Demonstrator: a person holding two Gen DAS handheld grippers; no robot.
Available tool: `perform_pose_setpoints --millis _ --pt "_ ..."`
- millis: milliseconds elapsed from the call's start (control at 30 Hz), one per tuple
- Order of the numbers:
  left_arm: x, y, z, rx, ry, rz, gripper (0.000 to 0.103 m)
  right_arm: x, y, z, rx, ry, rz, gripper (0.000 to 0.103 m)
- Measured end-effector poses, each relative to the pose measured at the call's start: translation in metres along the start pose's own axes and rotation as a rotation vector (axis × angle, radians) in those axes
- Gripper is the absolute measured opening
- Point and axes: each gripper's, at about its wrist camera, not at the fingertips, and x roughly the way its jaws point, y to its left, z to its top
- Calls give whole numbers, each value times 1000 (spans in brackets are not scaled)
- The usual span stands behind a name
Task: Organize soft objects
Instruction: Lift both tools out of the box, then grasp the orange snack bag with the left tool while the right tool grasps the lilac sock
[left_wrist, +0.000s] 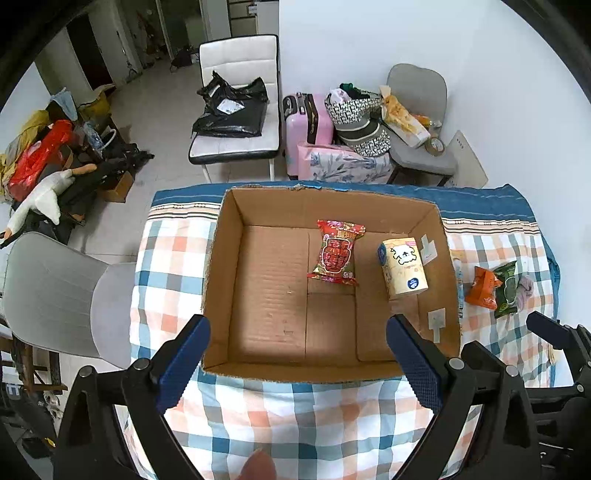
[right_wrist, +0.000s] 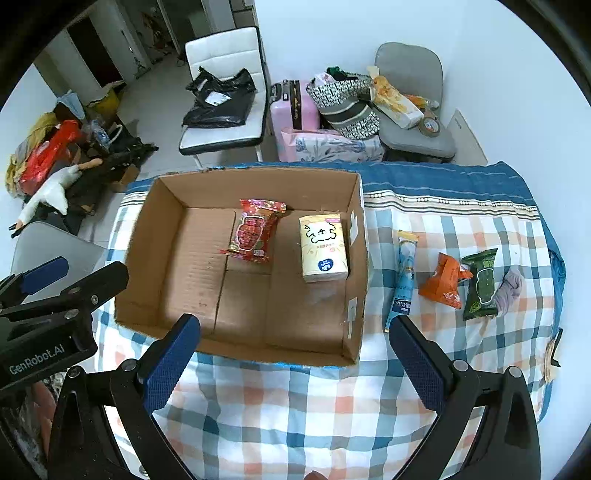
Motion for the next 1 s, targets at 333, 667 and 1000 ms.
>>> perform_pose_setpoints --millis 333,667,1000 --pt "-23 -39 -9 3 -25 28 98 -20 -31 -9 19 -32 40 103" --pt "0 -155 10 61 17 -62 98 -14 -162 -11 171 -19 27 103" --pt "116 -312 36 207 207 -95 97 33 -356 -23 421 35 -46 103"
